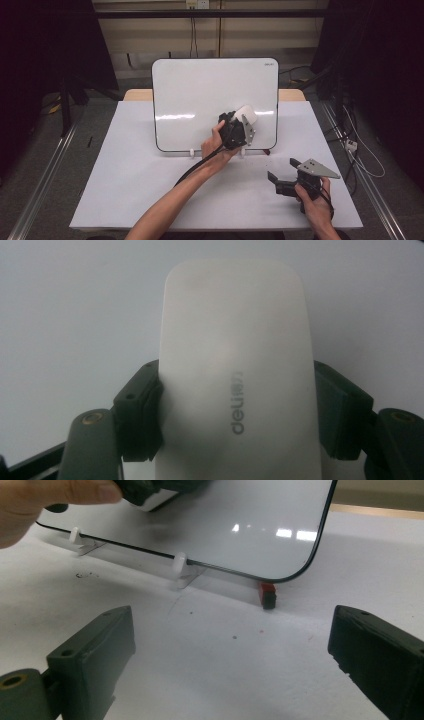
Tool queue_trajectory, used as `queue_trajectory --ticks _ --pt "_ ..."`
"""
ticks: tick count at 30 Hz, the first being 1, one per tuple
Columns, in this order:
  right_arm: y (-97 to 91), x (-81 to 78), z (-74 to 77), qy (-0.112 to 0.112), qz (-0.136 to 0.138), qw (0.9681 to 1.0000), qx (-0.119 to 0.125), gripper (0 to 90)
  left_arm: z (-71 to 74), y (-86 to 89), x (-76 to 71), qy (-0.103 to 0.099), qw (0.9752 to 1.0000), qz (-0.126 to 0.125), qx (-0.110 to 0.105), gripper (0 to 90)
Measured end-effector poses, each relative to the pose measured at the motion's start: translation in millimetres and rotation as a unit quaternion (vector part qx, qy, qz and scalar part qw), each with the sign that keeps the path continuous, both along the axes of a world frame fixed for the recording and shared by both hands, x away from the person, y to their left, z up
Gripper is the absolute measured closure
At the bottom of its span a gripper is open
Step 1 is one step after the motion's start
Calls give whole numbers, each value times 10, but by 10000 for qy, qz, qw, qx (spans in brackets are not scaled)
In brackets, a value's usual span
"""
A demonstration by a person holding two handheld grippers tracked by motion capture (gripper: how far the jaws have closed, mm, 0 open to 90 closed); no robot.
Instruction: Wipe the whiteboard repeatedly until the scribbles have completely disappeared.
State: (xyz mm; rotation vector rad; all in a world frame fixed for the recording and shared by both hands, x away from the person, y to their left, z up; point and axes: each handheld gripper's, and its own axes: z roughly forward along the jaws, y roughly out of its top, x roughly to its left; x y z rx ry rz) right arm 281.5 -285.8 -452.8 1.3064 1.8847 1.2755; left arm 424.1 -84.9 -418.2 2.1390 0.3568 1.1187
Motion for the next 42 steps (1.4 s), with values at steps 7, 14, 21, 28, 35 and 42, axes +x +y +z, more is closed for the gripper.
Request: queue_trajectory --ticks 7,14,21,28,35,42 --pt "-6 -2 -2 11 21 10000 -3 47 -156 -230 -162 -103 9990 -182 391 309" --pt "2 -9 -1 3 38 10000 -8 46 -203 -246 -206 -77 9987 -266 431 310" --pt "-16 -15 -4 17 11 10000 26 46 -87 -43 -95 -16 9997 2 246 310" --pt "-10 -11 -2 4 10 10000 1 46 173 530 168 101 9976 607 -321 310" --pt "-7 -2 -3 25 -10 10000 -6 47 181 566 179 152 9961 721 -483 309" --pt "9 4 0 6 38 10000 -37 46 -23 142 -23 18 9996 271 -105 309"
